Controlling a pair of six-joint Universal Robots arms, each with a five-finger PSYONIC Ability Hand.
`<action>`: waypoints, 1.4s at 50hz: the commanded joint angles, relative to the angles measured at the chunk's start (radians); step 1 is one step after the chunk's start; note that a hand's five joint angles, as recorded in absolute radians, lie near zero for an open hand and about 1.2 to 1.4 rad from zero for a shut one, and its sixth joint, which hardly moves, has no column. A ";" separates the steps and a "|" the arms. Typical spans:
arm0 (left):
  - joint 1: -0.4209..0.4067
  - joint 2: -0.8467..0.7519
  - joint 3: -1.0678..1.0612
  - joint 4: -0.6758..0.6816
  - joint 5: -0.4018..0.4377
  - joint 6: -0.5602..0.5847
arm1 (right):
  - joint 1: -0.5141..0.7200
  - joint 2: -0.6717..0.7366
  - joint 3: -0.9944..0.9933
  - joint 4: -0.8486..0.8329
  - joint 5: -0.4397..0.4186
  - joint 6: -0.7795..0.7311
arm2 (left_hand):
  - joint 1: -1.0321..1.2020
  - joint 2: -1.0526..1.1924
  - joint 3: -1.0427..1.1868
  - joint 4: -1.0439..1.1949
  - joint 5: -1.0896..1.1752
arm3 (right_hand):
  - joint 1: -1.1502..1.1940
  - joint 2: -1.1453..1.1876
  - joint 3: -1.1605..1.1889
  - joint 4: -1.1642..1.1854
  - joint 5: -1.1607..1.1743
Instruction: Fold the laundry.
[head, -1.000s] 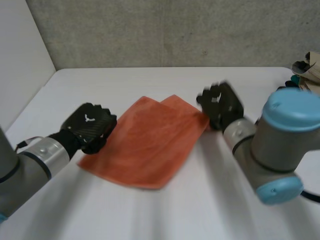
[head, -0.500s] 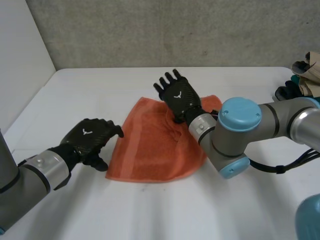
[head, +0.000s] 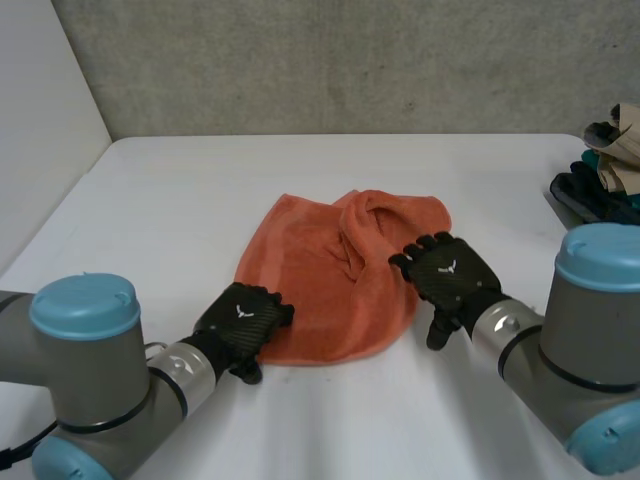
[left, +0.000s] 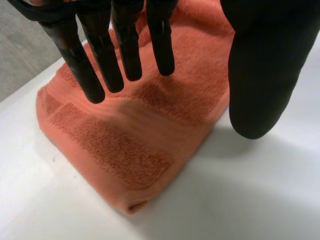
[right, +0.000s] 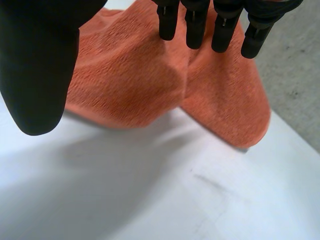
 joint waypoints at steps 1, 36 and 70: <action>0.005 -0.054 0.037 0.017 -0.009 0.035 | -0.036 0.003 0.049 -0.031 -0.010 0.000 | 0.102 0.098 0.097 0.091 0.089 | -0.056 -0.035 -0.032 -0.033 -0.043; -0.004 -0.224 0.272 0.044 -0.035 0.038 | -0.044 0.006 0.081 -0.045 -0.028 -0.001 | 0.583 0.579 0.578 0.572 0.570 | -0.056 -0.035 -0.032 -0.033 -0.043; -0.026 -0.059 0.177 0.075 -0.130 0.033 | -0.044 0.057 -0.034 0.021 0.050 0.252 | 0.132 0.128 0.127 0.121 0.119 | -0.056 -0.035 -0.032 -0.033 -0.043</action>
